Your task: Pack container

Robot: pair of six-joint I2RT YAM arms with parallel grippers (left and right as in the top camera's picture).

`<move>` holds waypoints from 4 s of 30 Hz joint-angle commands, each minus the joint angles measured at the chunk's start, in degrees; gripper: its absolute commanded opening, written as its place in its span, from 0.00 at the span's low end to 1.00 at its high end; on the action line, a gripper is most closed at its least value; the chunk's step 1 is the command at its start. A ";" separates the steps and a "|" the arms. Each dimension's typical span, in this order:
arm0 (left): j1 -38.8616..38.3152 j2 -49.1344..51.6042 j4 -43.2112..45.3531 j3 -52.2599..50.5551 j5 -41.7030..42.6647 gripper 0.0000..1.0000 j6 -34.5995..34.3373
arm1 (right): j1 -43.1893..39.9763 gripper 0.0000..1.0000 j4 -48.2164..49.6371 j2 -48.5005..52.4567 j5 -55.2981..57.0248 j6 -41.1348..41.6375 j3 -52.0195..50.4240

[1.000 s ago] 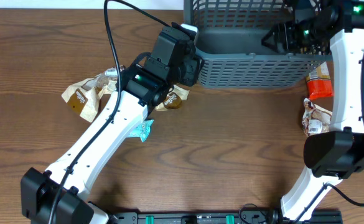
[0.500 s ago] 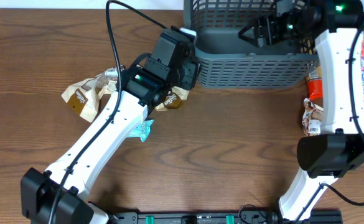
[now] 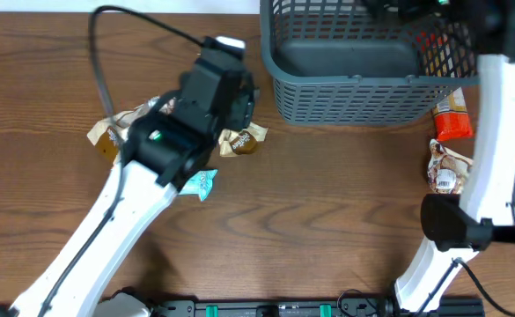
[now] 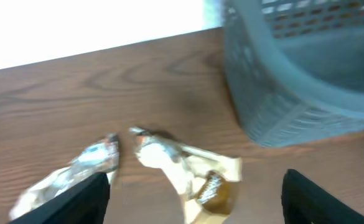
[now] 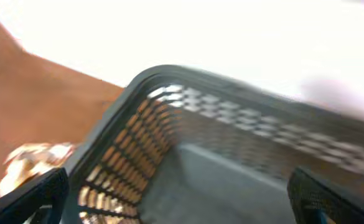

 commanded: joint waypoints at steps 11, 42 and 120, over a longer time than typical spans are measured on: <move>4.22 -6.21 -13.07 -0.22 -7.45 0.99 0.31 | -17.38 0.99 -17.66 -1.14 18.82 -8.17 12.61; 4.37 -6.43 -19.10 -0.22 -7.45 0.99 0.33 | -40.85 0.99 -8.28 7.34 4.85 -26.95 -12.74; 4.37 0.68 -22.10 -0.22 -7.45 0.99 0.33 | -38.05 0.99 15.19 35.43 13.18 -21.88 -13.57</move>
